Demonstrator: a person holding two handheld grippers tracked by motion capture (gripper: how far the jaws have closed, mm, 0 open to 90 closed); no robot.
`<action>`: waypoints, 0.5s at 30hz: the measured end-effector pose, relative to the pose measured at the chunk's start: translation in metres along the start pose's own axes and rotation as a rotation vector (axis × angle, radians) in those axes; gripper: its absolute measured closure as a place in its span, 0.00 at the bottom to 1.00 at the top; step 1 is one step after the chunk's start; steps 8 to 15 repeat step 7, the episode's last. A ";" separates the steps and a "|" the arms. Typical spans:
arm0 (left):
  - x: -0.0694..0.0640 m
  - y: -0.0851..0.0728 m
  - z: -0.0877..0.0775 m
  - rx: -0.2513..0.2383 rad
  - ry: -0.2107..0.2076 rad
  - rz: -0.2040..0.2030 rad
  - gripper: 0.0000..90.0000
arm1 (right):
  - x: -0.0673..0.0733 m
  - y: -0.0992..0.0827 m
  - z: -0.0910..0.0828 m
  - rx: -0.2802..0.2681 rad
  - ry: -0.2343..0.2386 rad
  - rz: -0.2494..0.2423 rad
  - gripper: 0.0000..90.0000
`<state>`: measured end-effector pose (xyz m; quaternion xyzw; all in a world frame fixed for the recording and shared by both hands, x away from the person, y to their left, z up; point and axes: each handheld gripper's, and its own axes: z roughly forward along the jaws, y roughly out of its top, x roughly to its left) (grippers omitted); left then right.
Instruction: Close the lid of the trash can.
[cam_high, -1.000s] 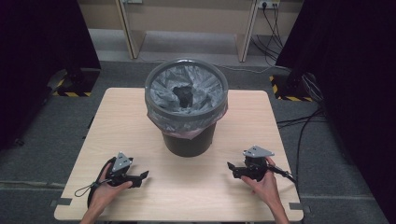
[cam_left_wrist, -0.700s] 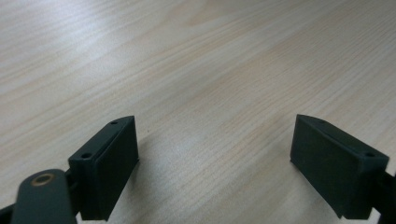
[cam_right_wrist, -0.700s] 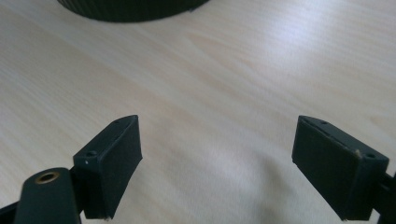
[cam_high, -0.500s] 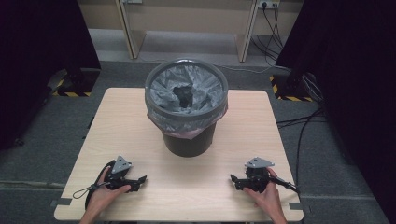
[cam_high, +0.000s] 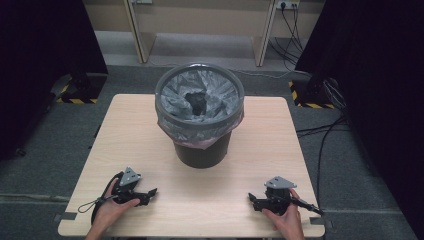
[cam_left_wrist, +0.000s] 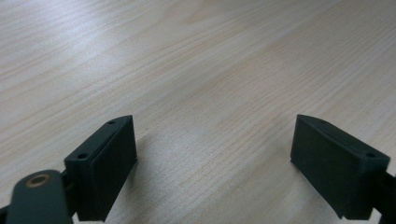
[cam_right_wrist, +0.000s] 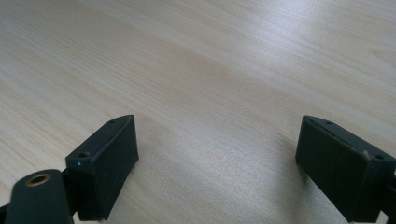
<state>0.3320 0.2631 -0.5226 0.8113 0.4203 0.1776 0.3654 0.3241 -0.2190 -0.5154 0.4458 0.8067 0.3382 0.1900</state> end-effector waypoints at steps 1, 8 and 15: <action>0.000 0.000 0.000 0.000 0.000 0.000 0.15 | 0.000 0.000 0.000 0.000 0.000 0.000 0.15; 0.000 0.000 0.000 -0.001 0.000 0.000 0.15 | 0.000 0.000 0.000 0.000 -0.001 0.001 0.15; 0.000 0.000 0.000 -0.001 0.000 0.000 0.15 | 0.000 0.000 0.000 0.000 -0.001 0.001 0.15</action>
